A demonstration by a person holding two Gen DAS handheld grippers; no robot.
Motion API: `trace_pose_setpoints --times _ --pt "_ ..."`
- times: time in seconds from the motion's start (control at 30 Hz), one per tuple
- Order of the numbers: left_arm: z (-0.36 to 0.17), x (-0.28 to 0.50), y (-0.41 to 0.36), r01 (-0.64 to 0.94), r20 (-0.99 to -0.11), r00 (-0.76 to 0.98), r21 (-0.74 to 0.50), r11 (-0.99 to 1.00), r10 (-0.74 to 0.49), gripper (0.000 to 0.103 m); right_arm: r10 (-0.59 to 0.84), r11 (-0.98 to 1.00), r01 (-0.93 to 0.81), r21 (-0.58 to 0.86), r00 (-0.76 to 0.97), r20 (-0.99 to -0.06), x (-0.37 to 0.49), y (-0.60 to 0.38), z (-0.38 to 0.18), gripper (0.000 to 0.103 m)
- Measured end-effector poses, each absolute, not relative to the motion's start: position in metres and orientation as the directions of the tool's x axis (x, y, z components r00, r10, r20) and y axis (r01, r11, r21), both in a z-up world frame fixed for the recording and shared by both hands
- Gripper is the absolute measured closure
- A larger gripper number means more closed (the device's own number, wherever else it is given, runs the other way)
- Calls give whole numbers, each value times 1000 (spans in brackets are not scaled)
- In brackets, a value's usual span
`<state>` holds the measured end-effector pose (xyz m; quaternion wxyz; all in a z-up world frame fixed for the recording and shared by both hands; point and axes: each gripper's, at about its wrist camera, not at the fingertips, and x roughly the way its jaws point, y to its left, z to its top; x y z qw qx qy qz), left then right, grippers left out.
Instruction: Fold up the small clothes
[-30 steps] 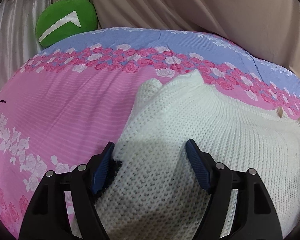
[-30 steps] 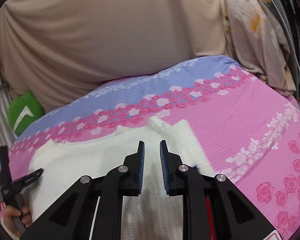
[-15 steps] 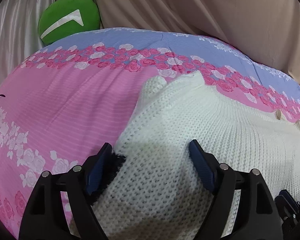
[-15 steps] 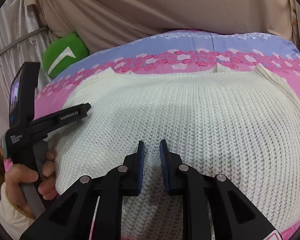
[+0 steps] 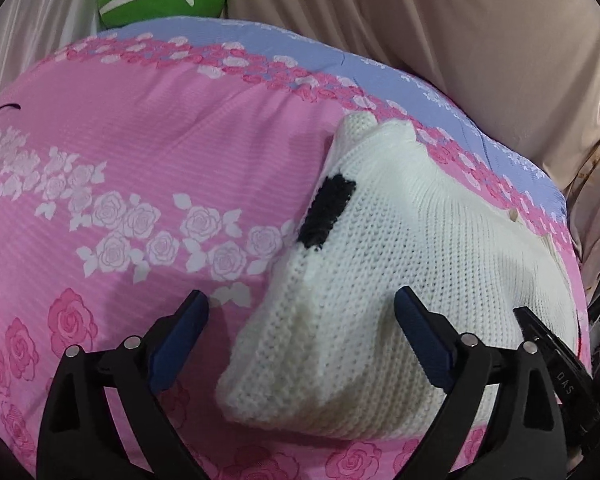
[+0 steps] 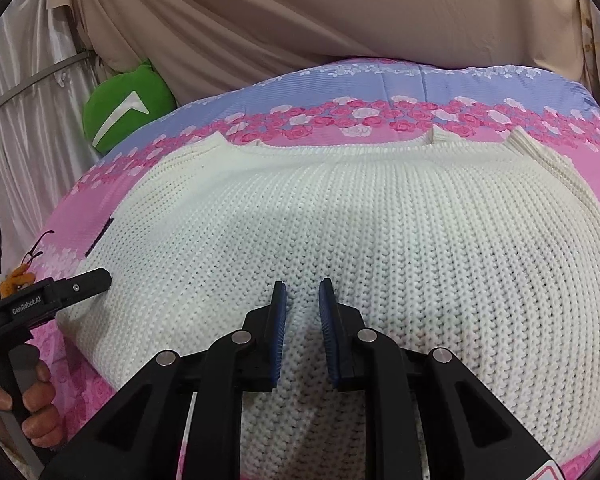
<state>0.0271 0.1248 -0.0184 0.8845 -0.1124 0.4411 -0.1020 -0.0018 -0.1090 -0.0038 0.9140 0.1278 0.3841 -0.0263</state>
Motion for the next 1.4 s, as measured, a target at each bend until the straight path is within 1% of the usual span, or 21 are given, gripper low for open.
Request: trace_pose_setpoints --times 0.07,0.13,0.23,0.27,0.3,0.4,0.47,0.6,0.63,0.7,0.83,0.9,0.97,1.03,1.1,1.17,1.23,1.27,1.3,1.33,1.4 --pt "-18 28 115 84 -768 588 -255 963 -255 9 56 964 145 222 705 -707 -2 -110 -4 85" --pt "-16 30 108 96 -768 580 -267 959 -272 12 64 962 143 231 706 -706 -2 -112 -4 85" --pt "-11 34 99 106 -766 575 -278 955 -287 34 82 957 140 253 709 -701 -3 -115 -4 85" --pt "-8 35 97 107 -765 578 -274 956 -284 50 90 954 139 264 710 -698 -3 -116 -5 85" --pt "-2 34 95 110 -760 588 -265 958 -277 69 97 952 138 274 712 -696 -4 -118 -5 85" --pt "20 32 83 158 -724 615 -275 948 -313 76 126 941 130 311 720 -682 -6 -123 -5 85" --pt "38 27 69 202 -695 636 -271 941 -336 77 124 938 130 320 737 -665 -15 -126 0 85" --pt "78 10 21 343 -623 658 -252 905 -423 78 91 945 133 299 770 -631 -53 -131 13 70" --pt "87 6 3 387 -604 657 -242 890 -450 79 84 946 135 293 775 -627 -62 -133 15 68" --pt "95 0 -29 455 -586 640 -232 860 -497 79 42 948 168 270 776 -629 -86 -146 18 67" --pt "89 -11 -105 586 -593 554 -220 780 -584 84 -43 920 280 274 768 -639 -127 -182 19 67" --pt "74 -15 -138 635 -630 487 -220 740 -605 95 -90 898 340 279 763 -640 -145 -202 20 66" --pt "49 -15 -170 665 -681 415 -226 712 -603 95 -145 879 398 264 748 -647 -158 -218 18 65" --pt "26 -16 -190 672 -727 380 -207 711 -571 95 -168 864 431 260 733 -659 -163 -229 17 64" --pt "29 -22 -182 669 -715 387 -216 711 -582 94 -173 855 442 271 736 -654 -168 -237 20 64" --pt "51 -29 -153 663 -666 418 -240 709 -617 93 -171 860 430 274 750 -639 -168 -240 27 62" --pt "77 -35 -118 644 -615 481 -235 728 -624 76 -143 876 389 286 775 -616 -161 -237 36 54" --pt "88 -36 -98 624 -588 522 -231 747 -618 60 -116 883 361 300 788 -605 -155 -235 40 52" --pt "98 -37 -78 599 -566 563 -222 770 -602 51 -75 890 322 324 803 -591 -147 -233 44 47" --pt "104 -36 -59 565 -552 605 -210 798 -574 50 -31 892 283 351 815 -579 -139 -230 49 43" --pt "105 -32 -29 492 -560 655 -192 849 -507 50 43 887 233 399 818 -574 -119 -225 52 38"
